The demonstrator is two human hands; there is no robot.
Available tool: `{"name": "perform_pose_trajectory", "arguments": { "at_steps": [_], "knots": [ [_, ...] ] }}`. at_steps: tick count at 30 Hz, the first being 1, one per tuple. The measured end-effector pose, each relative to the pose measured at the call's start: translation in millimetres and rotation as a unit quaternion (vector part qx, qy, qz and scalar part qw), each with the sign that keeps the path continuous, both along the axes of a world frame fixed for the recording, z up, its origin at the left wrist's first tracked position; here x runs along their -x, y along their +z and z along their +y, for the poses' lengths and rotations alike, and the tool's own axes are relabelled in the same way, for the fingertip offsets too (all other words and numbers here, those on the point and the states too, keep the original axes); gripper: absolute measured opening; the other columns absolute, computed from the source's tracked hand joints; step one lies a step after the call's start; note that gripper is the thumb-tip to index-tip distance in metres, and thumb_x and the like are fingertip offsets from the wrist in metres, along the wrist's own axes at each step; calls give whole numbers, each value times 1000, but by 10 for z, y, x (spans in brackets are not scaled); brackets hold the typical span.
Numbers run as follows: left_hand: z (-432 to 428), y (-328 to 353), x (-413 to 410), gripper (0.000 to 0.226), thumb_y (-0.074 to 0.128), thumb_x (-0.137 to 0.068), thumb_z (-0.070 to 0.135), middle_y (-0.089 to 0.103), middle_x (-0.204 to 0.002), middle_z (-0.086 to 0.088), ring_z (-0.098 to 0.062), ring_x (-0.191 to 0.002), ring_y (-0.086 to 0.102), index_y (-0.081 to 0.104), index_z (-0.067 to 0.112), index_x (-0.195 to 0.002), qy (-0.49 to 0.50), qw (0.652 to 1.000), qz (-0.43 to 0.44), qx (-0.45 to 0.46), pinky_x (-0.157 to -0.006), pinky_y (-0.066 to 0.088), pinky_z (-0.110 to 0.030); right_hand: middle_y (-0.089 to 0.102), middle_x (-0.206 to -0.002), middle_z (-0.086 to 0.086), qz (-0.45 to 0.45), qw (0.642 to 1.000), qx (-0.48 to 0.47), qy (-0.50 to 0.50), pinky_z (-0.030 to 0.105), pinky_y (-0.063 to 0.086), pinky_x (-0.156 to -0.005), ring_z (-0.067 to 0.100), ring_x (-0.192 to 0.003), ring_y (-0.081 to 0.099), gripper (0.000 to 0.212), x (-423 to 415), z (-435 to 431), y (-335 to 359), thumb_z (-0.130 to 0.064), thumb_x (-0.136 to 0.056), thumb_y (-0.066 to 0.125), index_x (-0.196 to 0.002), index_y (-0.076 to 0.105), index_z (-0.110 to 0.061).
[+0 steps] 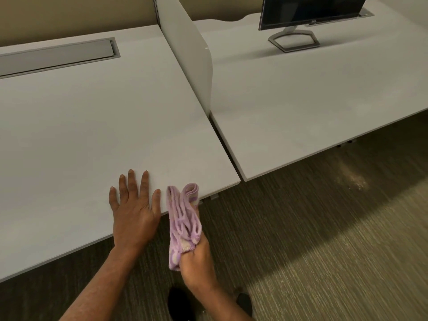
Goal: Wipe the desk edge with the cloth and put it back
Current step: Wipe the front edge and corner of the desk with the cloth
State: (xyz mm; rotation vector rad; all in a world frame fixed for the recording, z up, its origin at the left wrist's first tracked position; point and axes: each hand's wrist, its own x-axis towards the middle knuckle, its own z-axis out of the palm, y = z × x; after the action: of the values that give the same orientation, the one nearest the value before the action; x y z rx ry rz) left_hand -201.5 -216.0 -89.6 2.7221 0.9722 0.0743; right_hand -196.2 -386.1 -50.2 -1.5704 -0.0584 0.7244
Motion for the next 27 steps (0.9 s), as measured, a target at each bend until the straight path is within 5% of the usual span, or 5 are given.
{"name": "perform_pose_trajectory", "arguments": {
  "at_steps": [7,13,18,23,27],
  "knots": [
    [-16,28,2,69,7,-103,57,0,-174,-10,-26,-160,-7,7,24,-164,0,1000,13,-8,-129,-3,-52,61,-128,-12,-15,939,3,-342,31,45,-108,6,-120,59,41,-422,-197,148,-8,-104,48,-133,51,-37],
    [-4,10,4,69,8,-103,56,0,-174,-11,-27,-160,-6,7,23,-164,-1,1000,14,-11,-129,-2,-53,60,-141,0,-21,953,31,-301,41,41,-116,15,-130,56,46,-675,-8,-71,-12,-104,50,-149,45,-20],
    [-6,-3,10,69,10,-103,55,2,-173,-12,-28,-161,-3,10,23,-164,-2,1000,7,-9,-129,0,-54,61,-119,-21,3,957,15,-291,4,45,-88,-6,-114,57,43,-572,132,-35,-10,-104,49,-143,47,-28],
    [5,-18,2,69,11,-103,55,5,-173,-13,-30,-161,1,13,22,-163,-4,1000,8,-16,-129,3,-56,61,-138,-5,26,976,22,-217,33,42,-114,11,-129,56,45,-384,41,-22,-8,-105,47,-147,47,-24],
    [2,-26,10,69,12,-103,55,4,-173,-12,-29,-161,-1,13,22,-163,-4,1000,0,-13,-129,2,-55,63,-135,-5,8,983,14,-185,28,46,-109,15,-129,57,45,-299,-49,83,-7,-104,48,-144,50,-26]
  ]
}}
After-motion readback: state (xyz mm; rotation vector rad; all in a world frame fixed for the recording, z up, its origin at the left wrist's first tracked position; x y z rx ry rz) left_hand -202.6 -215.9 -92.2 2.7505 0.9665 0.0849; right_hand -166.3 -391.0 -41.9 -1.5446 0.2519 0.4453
